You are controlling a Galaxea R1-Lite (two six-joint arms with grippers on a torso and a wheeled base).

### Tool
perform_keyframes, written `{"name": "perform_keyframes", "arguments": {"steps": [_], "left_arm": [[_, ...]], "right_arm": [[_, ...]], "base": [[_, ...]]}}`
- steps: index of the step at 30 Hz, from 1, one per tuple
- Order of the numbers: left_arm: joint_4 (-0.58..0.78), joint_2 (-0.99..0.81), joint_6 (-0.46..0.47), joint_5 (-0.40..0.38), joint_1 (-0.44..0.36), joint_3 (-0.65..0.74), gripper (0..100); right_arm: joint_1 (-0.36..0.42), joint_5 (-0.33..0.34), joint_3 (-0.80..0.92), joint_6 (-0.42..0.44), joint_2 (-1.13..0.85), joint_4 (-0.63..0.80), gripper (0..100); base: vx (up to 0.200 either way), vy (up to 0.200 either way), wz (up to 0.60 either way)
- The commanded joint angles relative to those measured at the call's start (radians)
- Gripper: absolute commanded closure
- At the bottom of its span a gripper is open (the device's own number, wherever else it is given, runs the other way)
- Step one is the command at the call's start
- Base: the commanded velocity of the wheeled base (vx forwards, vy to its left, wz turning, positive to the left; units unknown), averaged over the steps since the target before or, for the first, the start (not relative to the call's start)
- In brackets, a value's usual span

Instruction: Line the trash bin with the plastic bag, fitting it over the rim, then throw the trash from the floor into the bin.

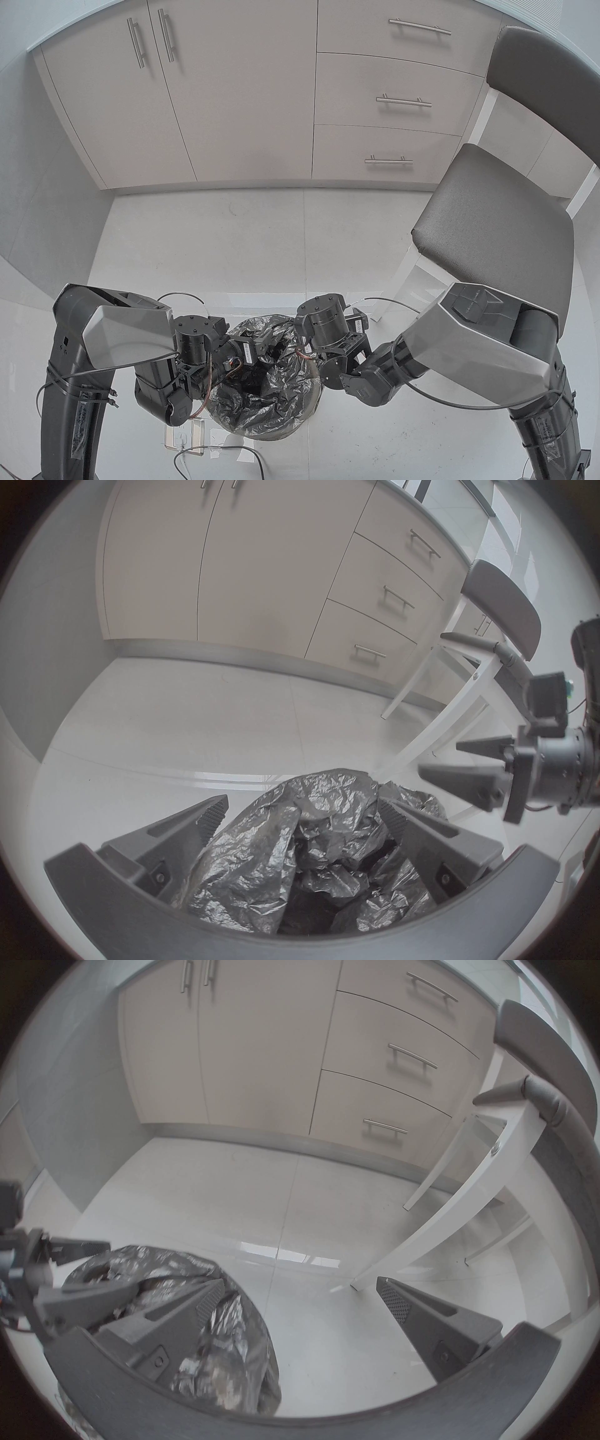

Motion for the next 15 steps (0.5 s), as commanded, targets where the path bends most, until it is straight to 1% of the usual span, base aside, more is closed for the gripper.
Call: {"name": "perform_keyframes", "arguments": {"steps": [1, 3, 5, 7, 11, 15], "left_arm": [[-0.004, -0.046, -0.001, 0.001, 0.001, 0.011, 0], [-0.004, -0.063, -0.003, 0.001, 0.003, 0.017, 0], [-0.004, -0.066, -0.003, 0.001, 0.003, 0.019, 0], [-0.009, -0.068, -0.003, -0.001, -0.011, 0.035, 0], [-0.009, -0.049, -0.001, -0.001, -0.034, 0.042, 0], [-0.009, -0.028, 0.002, -0.001, -0.039, 0.042, 0]], "right_arm": [[0.037, 0.007, 0.122, -0.021, -0.124, 0.024, 0], [0.053, 0.011, 0.208, -0.018, -0.137, 0.015, 0], [0.054, 0.012, 0.223, -0.016, -0.137, 0.013, 0], [0.063, 0.044, 0.282, 0.004, -0.124, 0.001, 0], [0.071, 0.054, 0.291, 0.016, -0.097, -0.010, 0], [0.073, 0.054, 0.283, 0.016, -0.078, -0.011, 0]], "base": [[0.000, 0.000, 0.00], [0.000, 0.000, 0.00], [0.000, 0.000, 0.00], [0.000, 0.000, 0.00], [0.000, 0.000, 0.00], [0.000, 0.000, 0.00]]}}
